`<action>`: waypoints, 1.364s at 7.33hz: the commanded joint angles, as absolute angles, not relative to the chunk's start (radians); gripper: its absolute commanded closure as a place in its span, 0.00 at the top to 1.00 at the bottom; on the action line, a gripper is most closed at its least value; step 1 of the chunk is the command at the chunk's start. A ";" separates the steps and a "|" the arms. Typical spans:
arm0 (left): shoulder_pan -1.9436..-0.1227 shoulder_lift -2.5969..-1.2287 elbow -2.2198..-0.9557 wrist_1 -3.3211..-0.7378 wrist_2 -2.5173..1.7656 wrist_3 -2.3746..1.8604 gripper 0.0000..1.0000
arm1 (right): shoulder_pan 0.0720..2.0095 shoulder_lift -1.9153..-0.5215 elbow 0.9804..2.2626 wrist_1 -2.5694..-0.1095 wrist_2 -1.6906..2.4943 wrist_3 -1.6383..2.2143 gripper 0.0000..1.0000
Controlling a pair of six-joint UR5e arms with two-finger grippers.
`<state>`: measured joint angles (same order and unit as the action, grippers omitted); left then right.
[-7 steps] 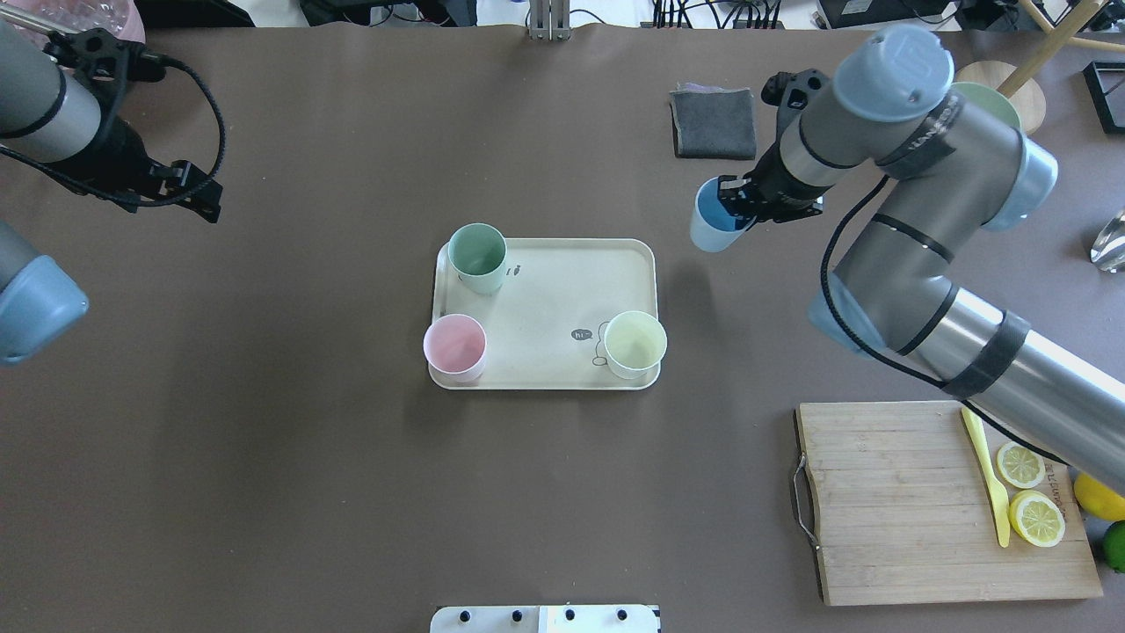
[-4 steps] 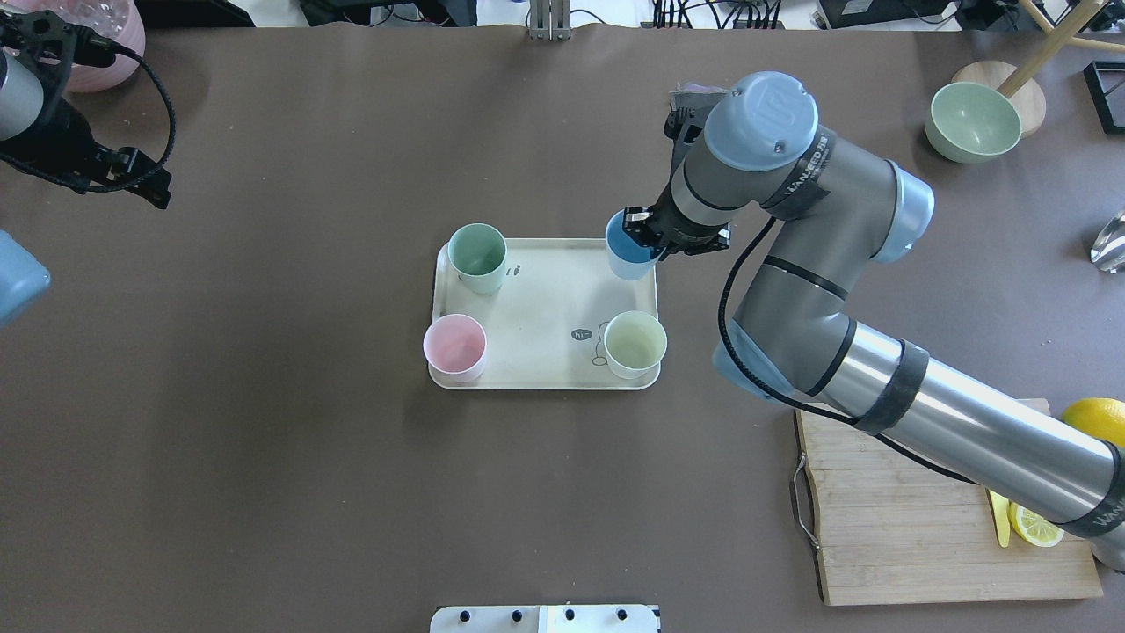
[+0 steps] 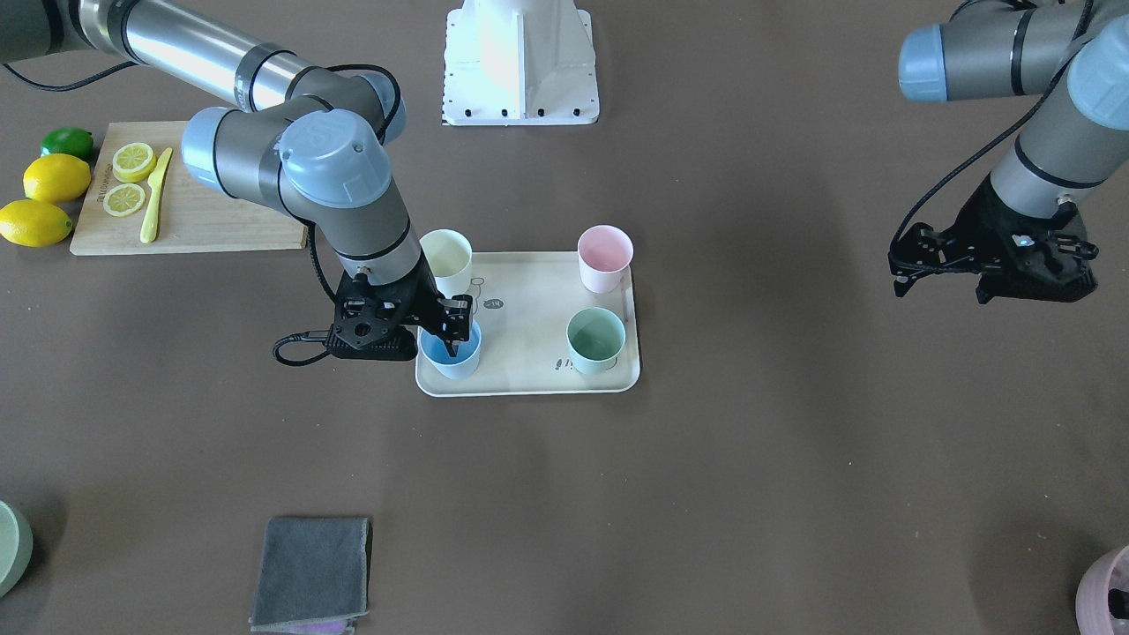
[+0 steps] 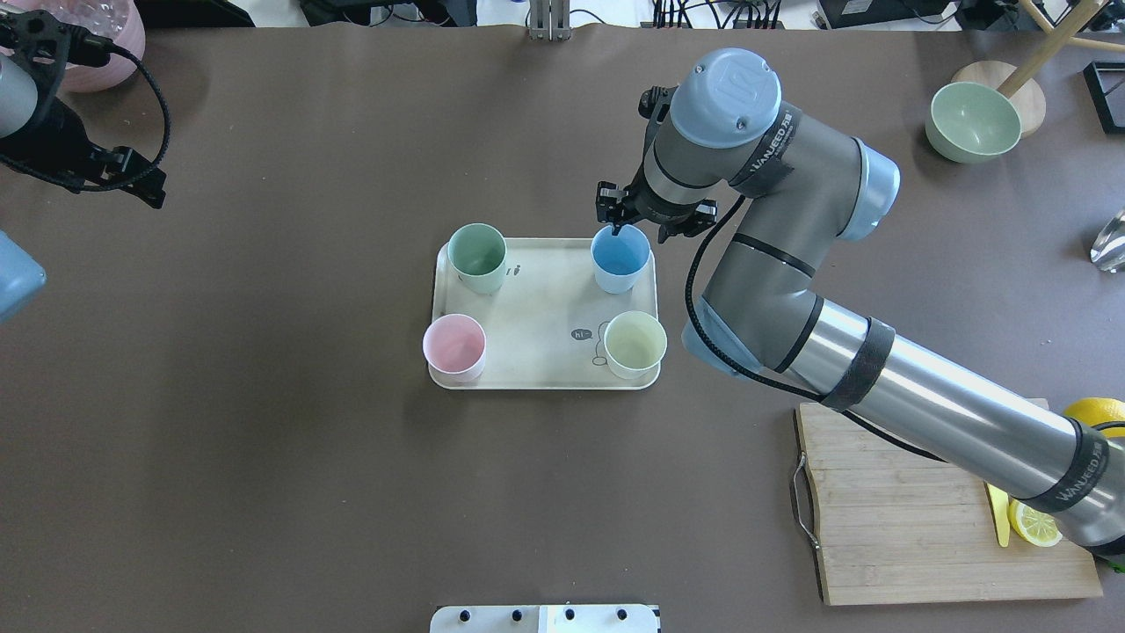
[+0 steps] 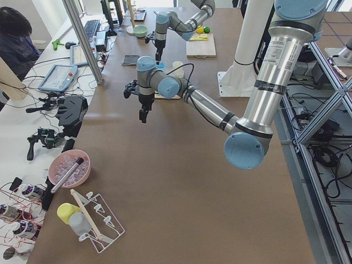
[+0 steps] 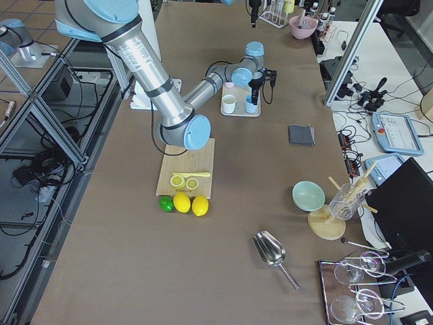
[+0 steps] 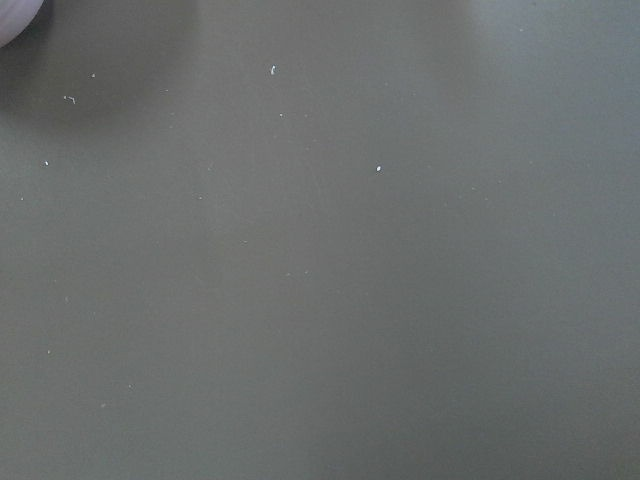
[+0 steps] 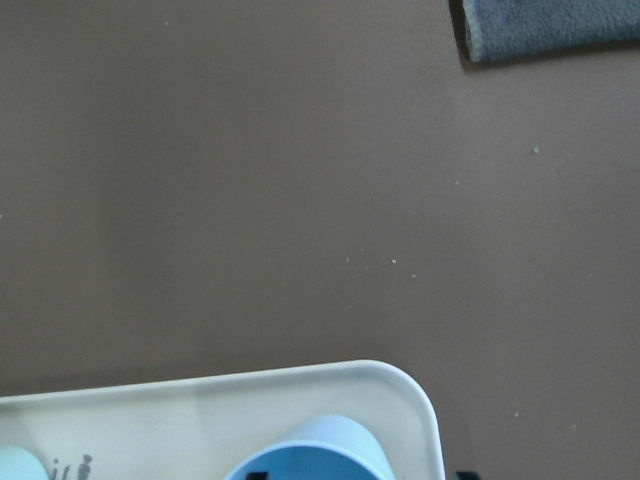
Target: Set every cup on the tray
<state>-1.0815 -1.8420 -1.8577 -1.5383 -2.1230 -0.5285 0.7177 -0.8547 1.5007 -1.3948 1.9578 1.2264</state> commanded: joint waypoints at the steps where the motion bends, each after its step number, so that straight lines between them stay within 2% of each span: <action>1: -1.135 -1.809 -1.861 -1.534 -2.131 -0.491 0.98 | 0.802 -0.870 1.508 -1.423 2.021 1.128 1.00; 3: -1.266 -1.749 -1.859 -1.493 -2.225 -0.337 0.98 | 0.912 -0.918 1.584 -1.541 2.075 0.931 1.00; 5: -1.442 -1.736 -1.855 -1.342 -2.226 -0.051 0.98 | 1.070 -1.082 1.716 -1.621 2.146 0.646 1.00; 6: -1.541 -1.738 -1.835 -1.248 -2.226 0.060 0.98 | 1.147 -1.148 1.742 -1.659 2.166 0.494 1.00; 7: -1.572 -1.735 -1.798 -1.220 -2.226 0.163 0.98 | 1.240 -1.164 1.744 -1.724 2.227 0.356 1.00; 8: -1.575 -1.645 -1.775 -1.233 -2.229 0.223 0.98 | 1.329 -1.189 1.749 -1.777 2.274 0.248 1.00; 10: -1.578 -1.550 -1.762 -1.261 -2.233 0.219 0.98 | 1.397 -1.332 1.764 -1.775 2.269 0.080 1.00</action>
<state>-1.5722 -1.6135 -1.7687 -1.2500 -2.2301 0.2058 1.3484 -1.2412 1.7494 -1.7684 2.2686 0.1858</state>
